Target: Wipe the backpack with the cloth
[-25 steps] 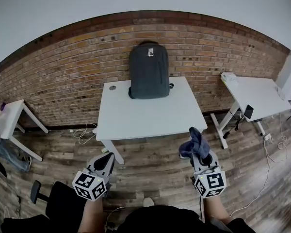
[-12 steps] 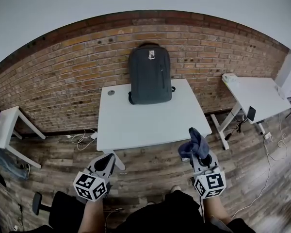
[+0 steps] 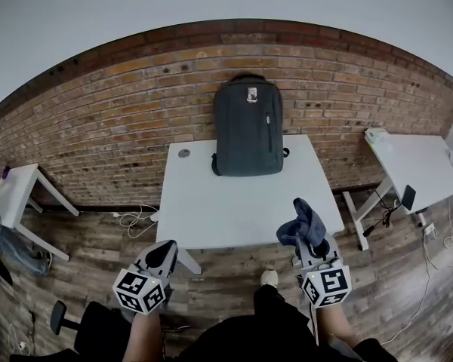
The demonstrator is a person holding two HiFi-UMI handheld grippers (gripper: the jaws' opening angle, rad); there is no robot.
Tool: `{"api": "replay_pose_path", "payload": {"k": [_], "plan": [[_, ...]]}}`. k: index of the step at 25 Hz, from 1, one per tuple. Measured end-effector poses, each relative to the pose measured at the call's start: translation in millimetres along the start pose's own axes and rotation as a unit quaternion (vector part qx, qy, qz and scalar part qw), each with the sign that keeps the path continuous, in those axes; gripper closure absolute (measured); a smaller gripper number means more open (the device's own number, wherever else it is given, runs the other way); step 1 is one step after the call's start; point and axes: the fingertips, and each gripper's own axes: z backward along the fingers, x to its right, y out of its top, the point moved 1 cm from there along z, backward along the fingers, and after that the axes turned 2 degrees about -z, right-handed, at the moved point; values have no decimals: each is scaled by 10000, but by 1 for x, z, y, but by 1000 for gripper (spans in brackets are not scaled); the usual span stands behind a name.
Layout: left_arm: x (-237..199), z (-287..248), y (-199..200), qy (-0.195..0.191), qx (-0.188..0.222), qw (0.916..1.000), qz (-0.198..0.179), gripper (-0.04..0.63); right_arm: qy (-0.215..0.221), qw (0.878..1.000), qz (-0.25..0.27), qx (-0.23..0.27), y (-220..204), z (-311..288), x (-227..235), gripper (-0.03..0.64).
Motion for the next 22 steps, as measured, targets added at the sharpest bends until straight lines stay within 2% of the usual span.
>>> {"api": "replay_pose_path", "payload": {"k": [6,12,17,22], "plan": [[-17,-47,15,205,-14,9998,2,601,238,9996,-97,103,-1,-61,30,552],[-35,-106,41,334,142,9991,232,600,374,9989,-273,-20,-15,-122,74,552],[-47,-163,66,451,106,9988,142,600,548,9983,-175,-6,-7,-177,115,552],[-49,-221,86,414,74,9991,94,600,655,9977,-134,69,0,-216,151,552]]}}
